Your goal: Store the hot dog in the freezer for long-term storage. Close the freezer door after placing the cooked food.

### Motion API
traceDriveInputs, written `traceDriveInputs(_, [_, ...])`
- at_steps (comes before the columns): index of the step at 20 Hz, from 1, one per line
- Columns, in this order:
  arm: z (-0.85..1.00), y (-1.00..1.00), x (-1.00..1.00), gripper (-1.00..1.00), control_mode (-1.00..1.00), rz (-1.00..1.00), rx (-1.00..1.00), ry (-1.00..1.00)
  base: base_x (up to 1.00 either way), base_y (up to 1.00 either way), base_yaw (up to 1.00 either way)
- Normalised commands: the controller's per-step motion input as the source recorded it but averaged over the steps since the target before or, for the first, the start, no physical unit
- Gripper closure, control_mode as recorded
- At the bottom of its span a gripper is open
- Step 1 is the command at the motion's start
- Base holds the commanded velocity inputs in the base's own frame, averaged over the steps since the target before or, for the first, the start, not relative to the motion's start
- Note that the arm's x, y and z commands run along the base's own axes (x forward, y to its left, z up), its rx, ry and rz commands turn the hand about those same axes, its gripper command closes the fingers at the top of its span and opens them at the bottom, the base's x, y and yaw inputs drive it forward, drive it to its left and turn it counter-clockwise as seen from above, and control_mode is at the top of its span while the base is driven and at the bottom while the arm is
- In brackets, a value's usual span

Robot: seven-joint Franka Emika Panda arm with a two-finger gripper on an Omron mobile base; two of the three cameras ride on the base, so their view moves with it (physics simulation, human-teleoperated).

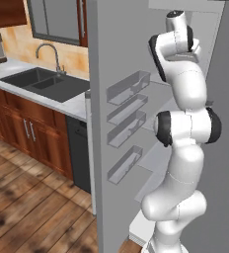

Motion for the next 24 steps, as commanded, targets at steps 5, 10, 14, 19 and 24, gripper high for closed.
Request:
traceDriveInputs(5, [0.00,0.26,-0.20,-1.00,-1.00,-0.10,0.00,-0.06,0.00,0.00,0.00])
traceDriveInputs(10, [0.00,0.22,-0.30,-1.00,-1.00,-0.07,0.00,-0.06,0.00,0.00,0.00])
traceDriveInputs(14, [0.00,0.24,-0.49,-1.00,-1.00,-0.05,0.00,-0.03,0.00,0.00,0.00])
traceDriveInputs(19, [0.00,0.21,-0.72,-1.00,-1.00,0.00,0.00,-0.05,0.00,0.00,0.00])
traceDriveInputs(24, [0.00,0.28,-0.75,-1.00,-1.00,0.00,0.00,-0.06,0.00,0.00,0.00])
